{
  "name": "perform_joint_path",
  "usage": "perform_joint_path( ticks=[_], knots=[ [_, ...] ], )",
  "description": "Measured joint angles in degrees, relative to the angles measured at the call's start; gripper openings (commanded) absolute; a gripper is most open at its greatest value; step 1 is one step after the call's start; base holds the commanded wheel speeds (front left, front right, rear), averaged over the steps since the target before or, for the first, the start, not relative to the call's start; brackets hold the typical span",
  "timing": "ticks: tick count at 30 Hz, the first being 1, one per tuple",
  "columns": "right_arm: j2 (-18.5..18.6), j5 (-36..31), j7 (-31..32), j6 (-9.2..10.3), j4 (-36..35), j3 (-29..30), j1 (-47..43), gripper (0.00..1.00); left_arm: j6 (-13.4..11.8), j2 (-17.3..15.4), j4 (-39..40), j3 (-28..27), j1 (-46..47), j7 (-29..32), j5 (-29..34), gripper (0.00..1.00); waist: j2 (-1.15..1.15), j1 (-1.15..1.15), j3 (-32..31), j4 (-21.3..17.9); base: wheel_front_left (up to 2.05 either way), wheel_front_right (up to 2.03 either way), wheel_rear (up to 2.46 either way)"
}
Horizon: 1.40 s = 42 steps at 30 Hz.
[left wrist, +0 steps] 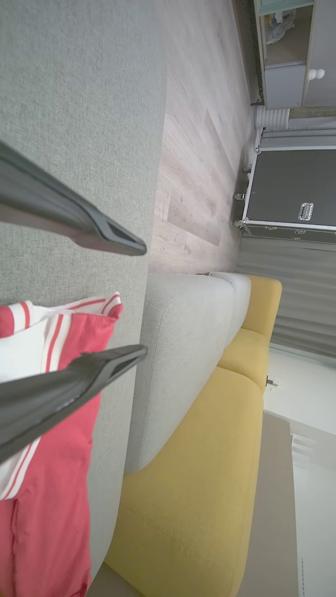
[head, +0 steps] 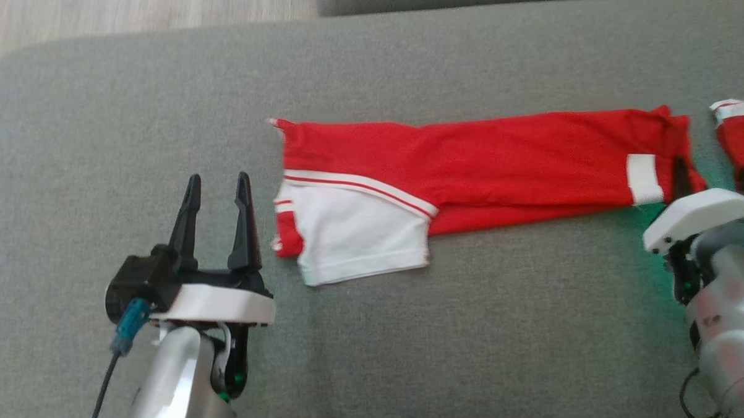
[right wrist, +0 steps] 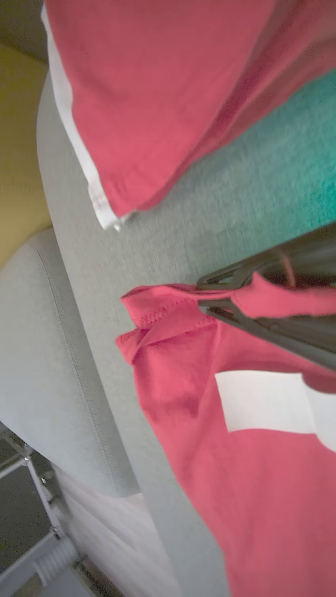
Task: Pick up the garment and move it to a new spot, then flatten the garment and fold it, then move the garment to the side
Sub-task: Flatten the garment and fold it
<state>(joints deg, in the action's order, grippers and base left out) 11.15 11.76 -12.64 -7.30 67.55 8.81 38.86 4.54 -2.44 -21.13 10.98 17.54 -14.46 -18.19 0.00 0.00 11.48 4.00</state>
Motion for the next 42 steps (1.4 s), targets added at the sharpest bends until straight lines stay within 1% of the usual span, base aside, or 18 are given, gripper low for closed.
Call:
perform_joint_path(
  ticks=[3,8,12,13,14,21,22,28,31,36,42],
  knots=[
    [0.1,3.9,-0.1,0.0,0.0,1.4,-0.1,0.0,0.0,0.0,-0.4,0.1,-0.8,0.0,0.0,1.0,0.0,0.0,-1.5,-0.3,0.0,0.0,0.0],
    [0.0,5.0,-0.5,0.01,-0.8,-0.4,-0.1,0.0,0.0,0.0,-0.3,0.0,-2.7,0.0,-0.5,1.0,0.0,-0.01,-4.5,-0.1,0.0,0.0,0.0],
    [-3.4,10.3,1.5,0.01,-4.4,-3.9,-0.4,0.0,0.0,0.1,0.1,-0.9,-4.4,0.0,-0.5,1.0,0.0,-0.01,-7.5,1.2,0.0,0.0,0.0],
    [-4.1,11.2,2.1,0.01,-5.4,-5.2,-0.6,0.0,0.0,0.1,0.3,-1.4,-4.9,0.0,-0.5,1.0,0.0,-0.01,-8.1,1.7,0.0,0.0,0.0],
    [-4.1,11.2,2.1,0.01,-5.4,-5.2,-0.6,0.0,0.0,0.1,0.3,-1.4,-4.9,0.0,-0.5,1.0,0.0,-0.01,-8.1,1.7,0.0,0.0,0.0],
    [-6.7,16.5,5.5,0.01,-11.9,-14.2,-3.8,0.0,0.0,0.0,0.8,-4.0,-6.9,0.0,0.2,1.0,0.0,-0.01,-10.9,5.8,0.0,0.0,0.0],
    [-7.2,18.4,6.2,0.01,-13.7,-17.1,-4.5,0.0,0.0,0.0,0.8,-4.3,-6.9,0.0,0.4,1.0,0.0,-0.01,-11.5,7.3,0.0,0.0,0.0],
    [-7.4,26.7,7.1,0.01,-17.8,-27.0,-5.8,0.0,0.4,0.0,0.3,-4.1,-7.0,0.0,1.2,1.0,0.0,-0.01,-12.4,12.0,0.0,0.0,0.0],
    [-7.5,28.1,6.4,0.01,-17.0,-30.7,-5.9,0.0,0.5,0.0,-0.4,-3.6,-6.9,0.0,1.2,1.0,0.0,-0.01,-12.2,14.4,0.0,0.0,0.0],
    [-7.6,30.2,4.7,0.01,-13.0,-35.0,-4.8,0.0,0.5,0.0,-0.7,-1.7,-5.5,0.0,0.9,1.0,0.0,0.0,-10.8,17.8,0.0,0.0,0.0],
    [-7.5,31.6,2.9,0.01,-9.0,-39.6,-1.0,0.0,-0.6,0.0,-0.4,1.2,-1.9,0.0,-1.4,1.0,0.0,0.01,-7.6,21.0,0.0,0.0,0.0]
  ],
)
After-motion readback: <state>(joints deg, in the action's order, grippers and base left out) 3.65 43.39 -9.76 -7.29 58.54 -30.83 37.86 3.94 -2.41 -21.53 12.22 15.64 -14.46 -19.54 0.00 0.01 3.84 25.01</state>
